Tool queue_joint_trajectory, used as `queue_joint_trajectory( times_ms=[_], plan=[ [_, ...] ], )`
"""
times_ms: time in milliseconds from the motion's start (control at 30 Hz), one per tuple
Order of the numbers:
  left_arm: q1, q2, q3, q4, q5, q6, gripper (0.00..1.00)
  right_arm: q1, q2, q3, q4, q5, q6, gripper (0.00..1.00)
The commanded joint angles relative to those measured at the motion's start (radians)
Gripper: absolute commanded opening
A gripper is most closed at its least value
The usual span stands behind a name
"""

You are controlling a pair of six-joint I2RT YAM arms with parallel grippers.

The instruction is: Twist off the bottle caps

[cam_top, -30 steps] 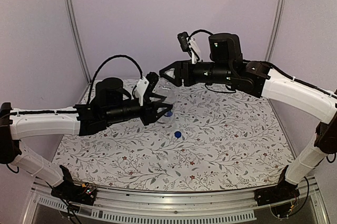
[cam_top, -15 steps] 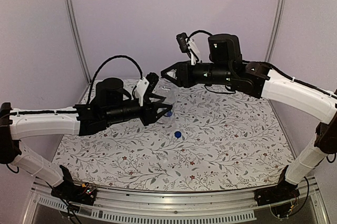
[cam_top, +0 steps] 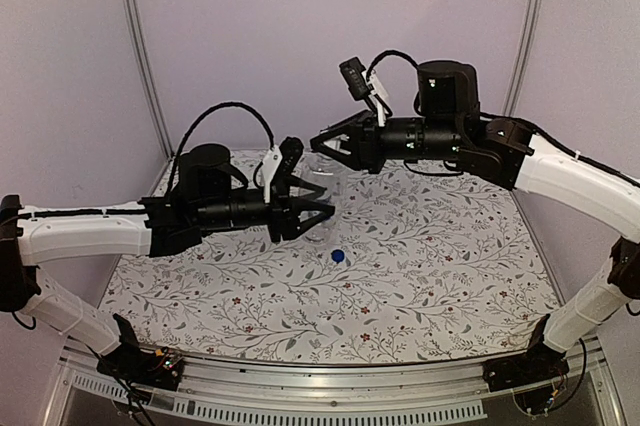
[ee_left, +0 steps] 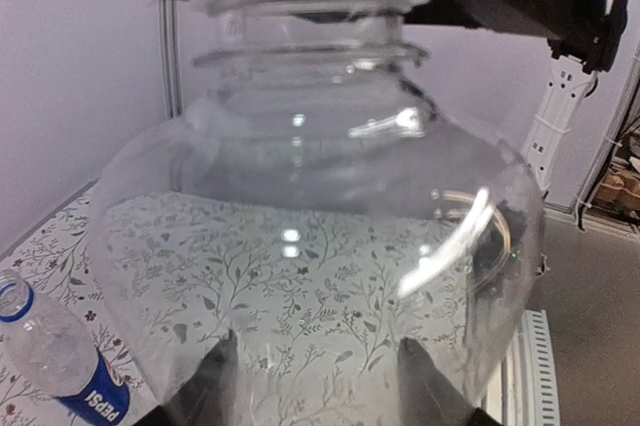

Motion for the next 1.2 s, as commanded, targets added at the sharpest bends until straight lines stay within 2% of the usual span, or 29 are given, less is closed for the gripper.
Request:
queue_joint_trajectory(
  times_ms=[0, 167, 367, 600, 700, 833, 1000, 1167],
  plan=[
    [-0.009, 0.002, 0.025, 0.033, 0.227, -0.007, 0.51, -0.026, -0.029, 0.010, 0.017, -0.243, -0.159, 0.00],
    [-0.001, 0.008, 0.021, 0.065, 0.345, -0.021, 0.51, -0.045, -0.012, 0.030, -0.017, -0.426, -0.228, 0.00],
    [0.005, 0.014, 0.006, 0.128, 0.498, -0.051, 0.49, -0.080, 0.024, 0.061, -0.059, -0.555, -0.263, 0.09],
    [0.008, 0.020, 0.006, 0.137, 0.499, -0.061, 0.46, -0.111, 0.040, 0.075, -0.074, -0.584, -0.264, 0.21],
    [0.009, 0.018, 0.007, 0.124, 0.456, -0.053, 0.45, -0.115, 0.037, 0.078, -0.083, -0.535, -0.251, 0.35],
    [0.011, 0.017, 0.015, 0.082, 0.357, -0.034, 0.45, -0.116, 0.020, 0.075, -0.093, -0.438, -0.224, 0.65],
    [0.013, 0.014, 0.025, 0.038, 0.226, -0.017, 0.45, -0.116, -0.007, 0.075, -0.100, -0.351, -0.177, 0.85],
    [0.013, 0.013, 0.025, 0.017, 0.111, -0.017, 0.45, -0.116, -0.023, 0.076, -0.091, -0.304, -0.111, 0.95]
  ],
)
